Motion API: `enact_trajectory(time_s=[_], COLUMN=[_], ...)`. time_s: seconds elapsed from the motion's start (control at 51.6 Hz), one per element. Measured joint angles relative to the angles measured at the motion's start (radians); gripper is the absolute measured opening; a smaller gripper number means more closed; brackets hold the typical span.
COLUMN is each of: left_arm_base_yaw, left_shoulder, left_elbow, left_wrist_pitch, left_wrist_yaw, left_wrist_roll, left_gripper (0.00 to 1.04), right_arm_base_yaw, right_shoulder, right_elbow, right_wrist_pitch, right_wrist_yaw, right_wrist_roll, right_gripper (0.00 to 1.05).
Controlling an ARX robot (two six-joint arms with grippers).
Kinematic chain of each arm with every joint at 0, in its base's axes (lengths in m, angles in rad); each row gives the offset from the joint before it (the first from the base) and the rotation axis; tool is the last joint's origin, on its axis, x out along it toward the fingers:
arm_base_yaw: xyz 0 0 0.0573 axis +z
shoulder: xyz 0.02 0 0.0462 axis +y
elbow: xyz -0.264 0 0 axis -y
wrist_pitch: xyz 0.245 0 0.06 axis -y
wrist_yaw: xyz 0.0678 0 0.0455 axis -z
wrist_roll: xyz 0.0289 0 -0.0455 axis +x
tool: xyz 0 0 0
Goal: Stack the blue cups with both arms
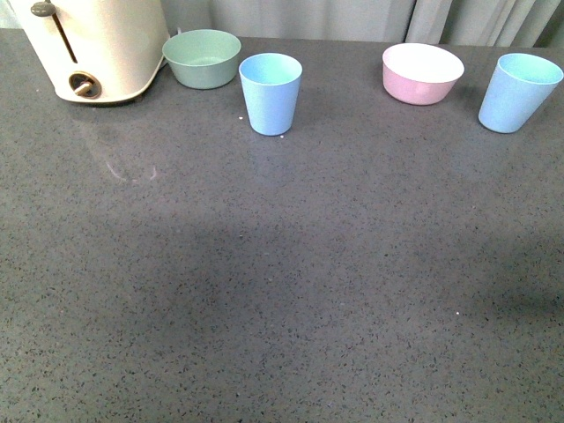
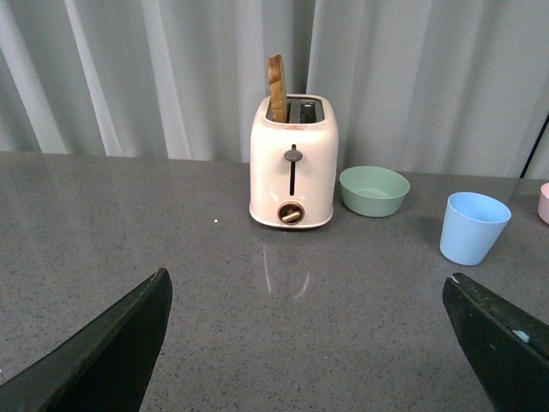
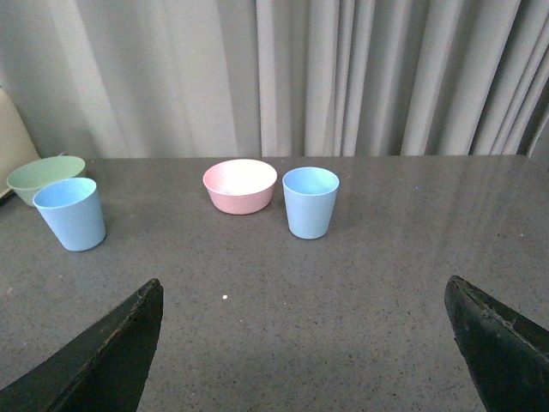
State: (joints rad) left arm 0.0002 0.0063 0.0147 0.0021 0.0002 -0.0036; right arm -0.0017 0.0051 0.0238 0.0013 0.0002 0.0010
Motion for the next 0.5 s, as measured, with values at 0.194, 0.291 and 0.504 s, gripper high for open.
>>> enact_trajectory(time_s=[0.194, 0.291, 0.504], left_arm_base_yaw=[0.0, 0.0, 0.0], left_shoulder=[0.0, 0.0, 0.0], left_elbow=[0.0, 0.0, 0.0], left_wrist_pitch=[0.0, 0.0, 0.0], left_wrist_yaw=[0.0, 0.0, 0.0], left_wrist_roll=[0.0, 0.0, 0.0], left_gripper=[0.96, 0.96, 0.96], right_arm_base_yaw=[0.0, 0.0, 0.0], right_shoulder=[0.0, 0.0, 0.0], right_elbow=[0.0, 0.0, 0.0], right_wrist_pitch=[0.0, 0.0, 0.0], right_wrist_yaw=[0.0, 0.0, 0.0], right_wrist_roll=[0.0, 0.0, 0.0], right_gripper=[0.96, 0.96, 0.96])
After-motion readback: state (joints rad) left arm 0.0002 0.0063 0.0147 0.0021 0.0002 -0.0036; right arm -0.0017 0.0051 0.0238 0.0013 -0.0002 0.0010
